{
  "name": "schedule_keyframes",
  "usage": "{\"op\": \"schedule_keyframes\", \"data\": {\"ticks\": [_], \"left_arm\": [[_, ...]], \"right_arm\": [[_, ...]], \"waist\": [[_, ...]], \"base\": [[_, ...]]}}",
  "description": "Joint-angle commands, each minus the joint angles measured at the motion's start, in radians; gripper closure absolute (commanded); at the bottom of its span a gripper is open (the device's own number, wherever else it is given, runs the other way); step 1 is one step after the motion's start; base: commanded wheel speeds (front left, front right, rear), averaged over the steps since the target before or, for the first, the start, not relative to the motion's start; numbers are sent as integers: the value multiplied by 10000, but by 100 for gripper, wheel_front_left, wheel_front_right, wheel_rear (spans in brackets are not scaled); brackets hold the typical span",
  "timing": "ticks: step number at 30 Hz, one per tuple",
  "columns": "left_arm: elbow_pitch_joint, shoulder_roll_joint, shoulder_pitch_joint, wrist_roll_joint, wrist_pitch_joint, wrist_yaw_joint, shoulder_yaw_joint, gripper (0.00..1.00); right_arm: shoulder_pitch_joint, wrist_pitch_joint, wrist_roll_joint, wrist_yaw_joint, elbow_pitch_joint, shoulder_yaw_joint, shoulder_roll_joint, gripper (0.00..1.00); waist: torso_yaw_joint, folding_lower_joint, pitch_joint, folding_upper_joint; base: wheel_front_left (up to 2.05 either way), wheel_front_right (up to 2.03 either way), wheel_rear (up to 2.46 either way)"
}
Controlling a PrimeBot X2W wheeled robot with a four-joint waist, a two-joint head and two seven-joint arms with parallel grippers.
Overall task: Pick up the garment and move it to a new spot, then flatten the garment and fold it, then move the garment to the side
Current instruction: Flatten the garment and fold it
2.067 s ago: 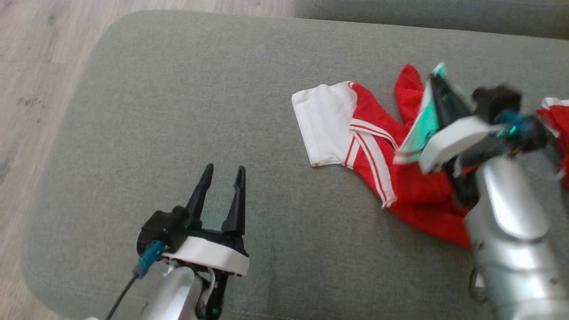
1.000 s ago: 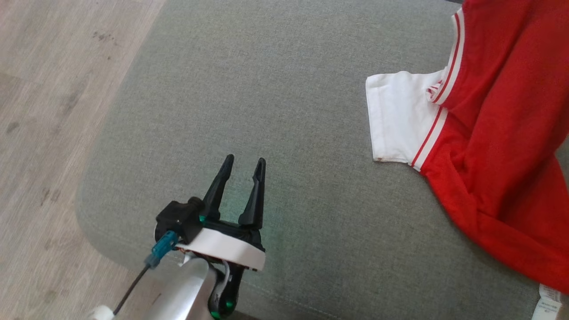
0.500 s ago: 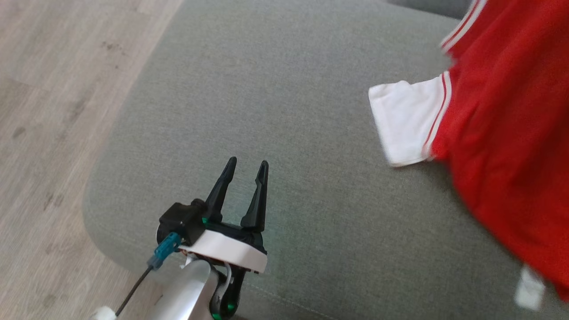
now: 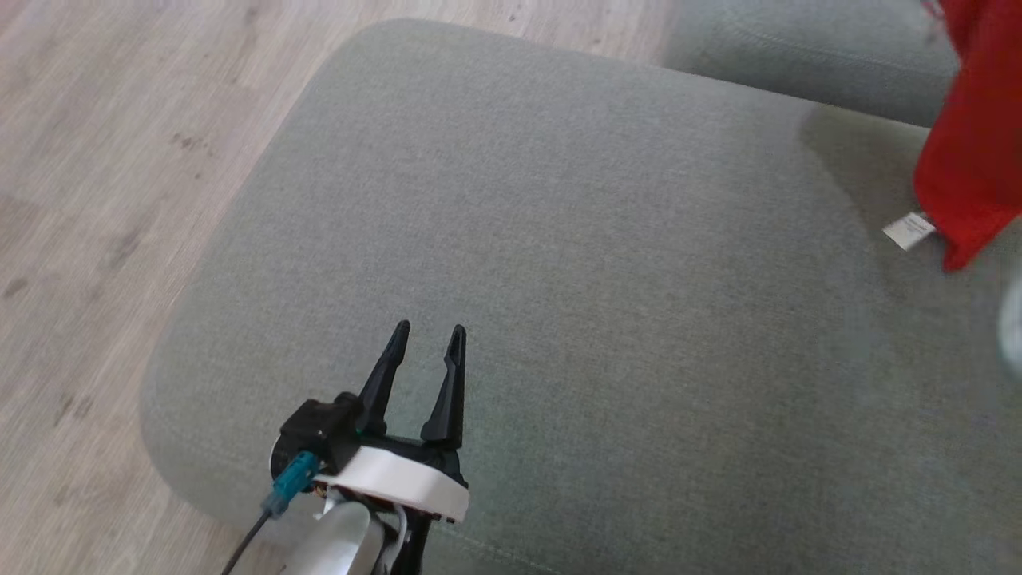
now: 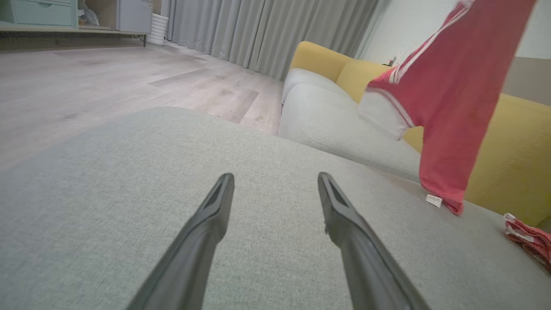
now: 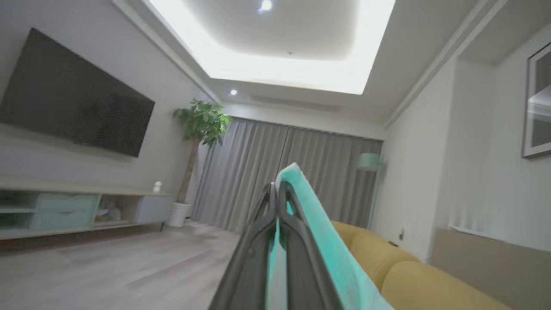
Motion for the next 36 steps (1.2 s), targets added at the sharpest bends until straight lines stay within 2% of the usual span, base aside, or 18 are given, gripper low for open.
{"op": "schedule_keyframes", "data": {"ticks": [1,4,5,8,11,13,16,19,20,21,23,26,36], "left_arm": [[-328,20,-265,126,-95,-12,433,0],[-258,38,-157,277,-95,-37,588,0],[-258,38,-157,277,-95,-37,588,0],[-141,110,-46,380,-95,-80,687,0],[-175,197,53,423,-95,-39,850,0],[-213,240,90,452,-95,-25,919,0],[-264,270,97,474,-95,-30,977,0],[-294,293,103,480,-95,-27,1043,0],[-308,299,105,480,-95,-21,1071,0],[-321,300,106,484,-95,-15,1092,0],[-361,309,107,504,-95,0,1132,0],[-456,330,111,526,-95,30,1219,0],[-713,387,98,601,-95,48,1416,0]], "right_arm": [[514,-47,475,65,-206,710,535,100],[2111,-48,1857,65,-419,2326,779,100],[2111,-48,1857,65,-419,2326,779,100],[4358,-49,5126,65,-1487,5548,794,100],[6760,196,7269,65,-3294,8258,797,100],[8091,602,7753,65,-4380,9453,798,100],[9667,1107,7989,65,-5478,10344,798,100],[10716,1495,8162,65,-6087,10850,799,100],[10921,1627,8150,65,-6207,11025,799,89],[11059,1763,8074,65,-6300,11201,799,0],[11164,1986,7952,65,-6490,11430,799,0],[11118,2032,7881,65,-6705,10936,800,0],[11426,1308,8000,65,-7871,6839,800,0]], "waist": [[-148,2,-147,0],[-309,2,-364,0],[-309,2,-364,0],[-384,2,-666,0],[-558,2,-841,0],[-632,2,-899,0],[-685,2,-923,0],[-738,2,-931,0],[-764,2,-923,0],[-791,2,-912,0],[-897,2,-877,0],[-1174,2,-842,0],[-2488,2,-838,0]], "base": [[0,0,0],[0,0,0],[0,0,0],[0,0,0],[0,0,0],[0,0,0],[0,0,0],[0,0,0],[0,0,0],[0,0,0],[0,0,0],[0,0,0],[0,0,0]]}}
